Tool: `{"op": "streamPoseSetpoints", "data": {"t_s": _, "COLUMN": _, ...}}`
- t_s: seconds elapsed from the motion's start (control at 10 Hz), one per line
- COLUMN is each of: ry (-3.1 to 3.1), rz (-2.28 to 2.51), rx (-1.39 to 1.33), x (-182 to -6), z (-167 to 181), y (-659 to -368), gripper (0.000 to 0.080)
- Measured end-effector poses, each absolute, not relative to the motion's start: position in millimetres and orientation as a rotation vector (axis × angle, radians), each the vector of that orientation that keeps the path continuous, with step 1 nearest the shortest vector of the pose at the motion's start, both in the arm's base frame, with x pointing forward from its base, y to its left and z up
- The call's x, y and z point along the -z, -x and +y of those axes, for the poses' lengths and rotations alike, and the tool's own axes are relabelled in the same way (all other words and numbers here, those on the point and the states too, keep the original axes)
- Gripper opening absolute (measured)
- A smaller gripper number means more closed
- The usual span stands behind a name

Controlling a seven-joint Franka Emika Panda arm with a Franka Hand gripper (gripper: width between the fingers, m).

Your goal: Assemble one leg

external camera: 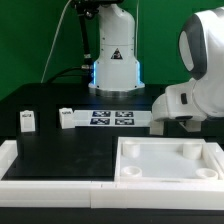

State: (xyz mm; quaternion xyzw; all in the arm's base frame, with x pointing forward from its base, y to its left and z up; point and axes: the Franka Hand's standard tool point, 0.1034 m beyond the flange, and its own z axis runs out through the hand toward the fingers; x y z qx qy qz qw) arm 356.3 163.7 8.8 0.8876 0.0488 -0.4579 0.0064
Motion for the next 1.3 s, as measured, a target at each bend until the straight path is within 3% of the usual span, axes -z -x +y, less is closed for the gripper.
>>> {"op": "streamPoseSetpoints", "data": {"t_s": 0.2, "ry": -2.786, "rz": 0.199, "rx": 1.449, "x": -11.3, "z": 161.9, "y": -358.5, "gripper": 0.0289}}
{"op": "streamPoseSetpoints", "data": {"t_s": 0.6, "ry": -2.838, "rz": 0.338, "rx": 1.448, "x": -54.6, "z": 160.2, "y": -408.5, "gripper": 0.029}}
{"op": "streamPoseSetpoints", "data": {"t_s": 0.8, "ry": -2.838, "rz": 0.313, "rx": 1.411, "x": -75.6, "z": 163.8, "y": -414.7, "gripper": 0.029}}
{"op": "streamPoseSetpoints", "data": {"t_s": 0.9, "ry": -2.921, "rz": 0.312, "rx": 1.263, "x": -67.8, "z": 165.4, "y": -423.8, "gripper": 0.029}}
{"op": "streamPoseSetpoints", "data": {"t_s": 1.3, "ry": -3.12, "rz": 0.29, "rx": 0.694, "x": -65.1, "z": 163.0, "y": -436.5, "gripper": 0.0291}}
